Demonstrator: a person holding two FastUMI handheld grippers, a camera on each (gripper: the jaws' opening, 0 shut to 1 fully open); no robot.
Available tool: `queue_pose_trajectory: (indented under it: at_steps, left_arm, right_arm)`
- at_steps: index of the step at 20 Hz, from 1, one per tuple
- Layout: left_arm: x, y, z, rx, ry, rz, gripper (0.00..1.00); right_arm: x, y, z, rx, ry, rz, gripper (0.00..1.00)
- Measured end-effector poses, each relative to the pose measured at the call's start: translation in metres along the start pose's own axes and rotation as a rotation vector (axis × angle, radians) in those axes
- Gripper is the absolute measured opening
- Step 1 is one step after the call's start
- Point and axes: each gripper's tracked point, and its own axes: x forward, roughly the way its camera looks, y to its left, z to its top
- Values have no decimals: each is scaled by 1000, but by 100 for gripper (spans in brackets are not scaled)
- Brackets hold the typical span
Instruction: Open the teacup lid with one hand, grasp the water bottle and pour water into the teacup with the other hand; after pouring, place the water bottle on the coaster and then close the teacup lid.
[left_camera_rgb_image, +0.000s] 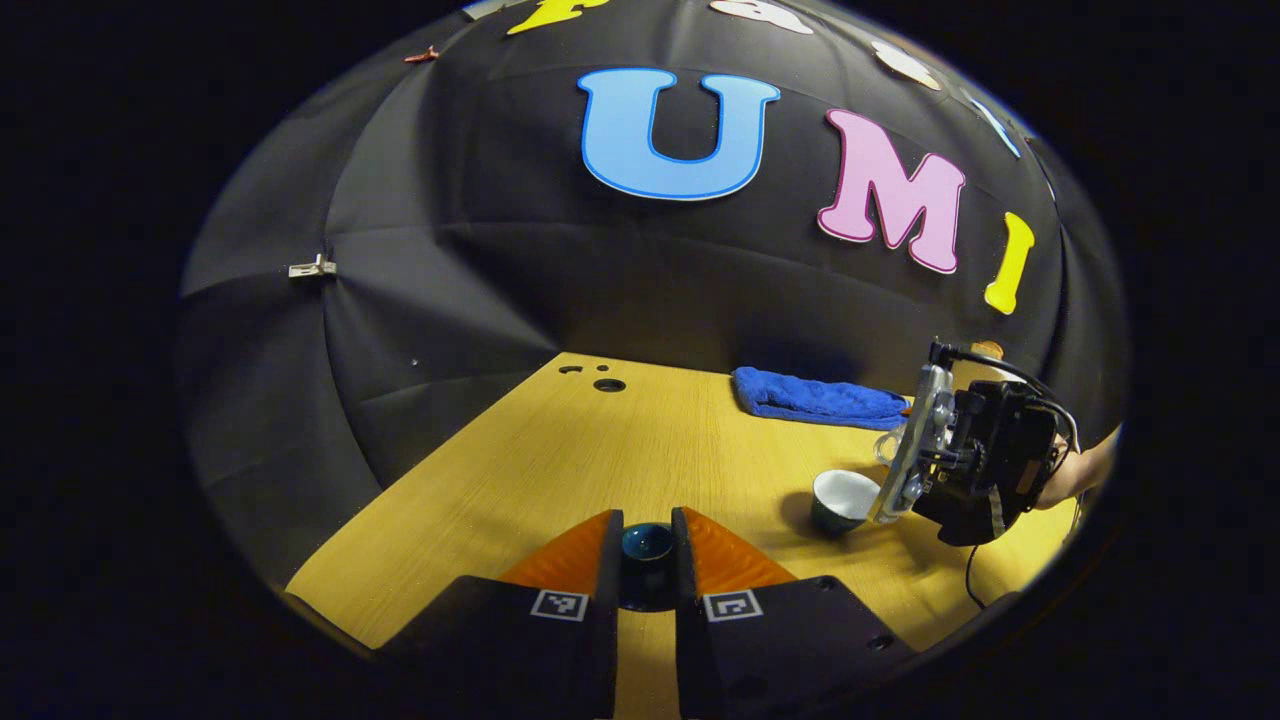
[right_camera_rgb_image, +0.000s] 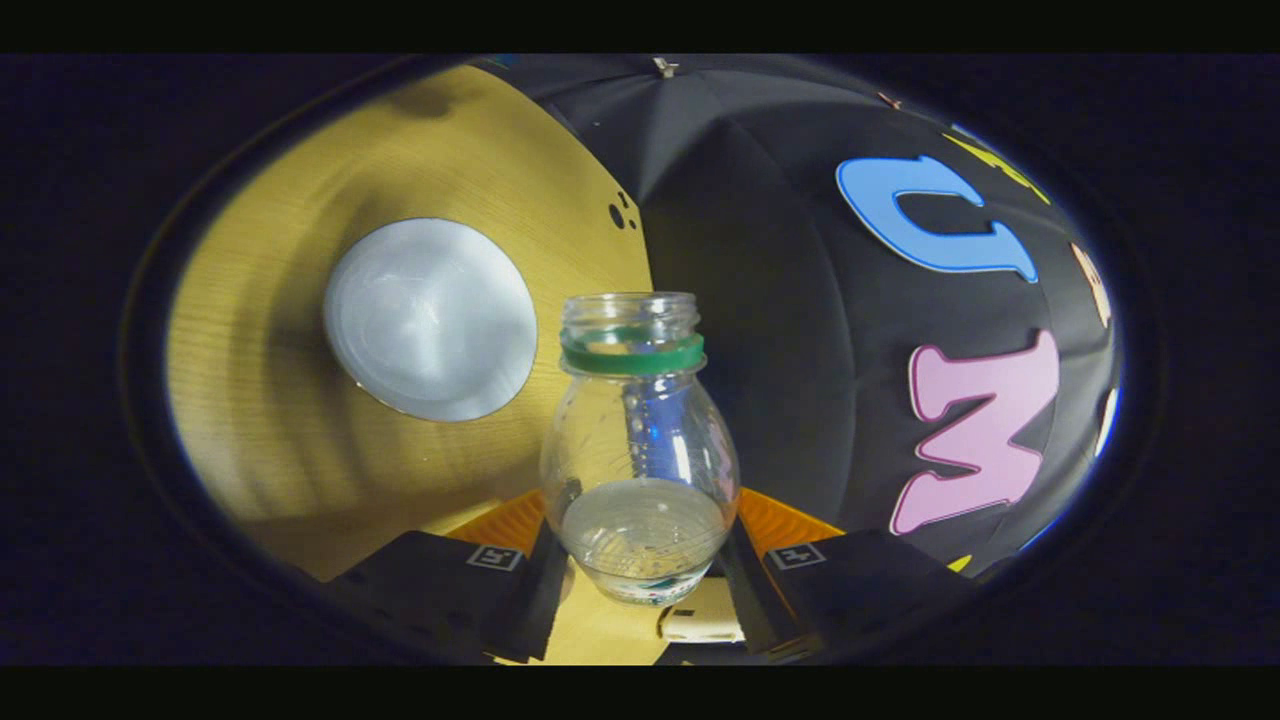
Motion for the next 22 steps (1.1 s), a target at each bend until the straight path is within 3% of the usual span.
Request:
queue_pose_trajectory:
  at_steps: [3,4,9,22]
  left_arm:
    - [0,6,-4,6,5,9,28]
    - [-1,10,-5,5,4,18,28]
    - [-7,22,-6,-15,7,43,28]
    - [-15,14,-16,-35,28,41,24]
  right_arm:
    - [2,-3,6,-81,-34,-16,69]
    - [2,-3,5,-97,-40,-17,73]
    - [6,-7,4,-176,-56,-29,73]
    - [13,-11,9,-289,-94,-64,73]
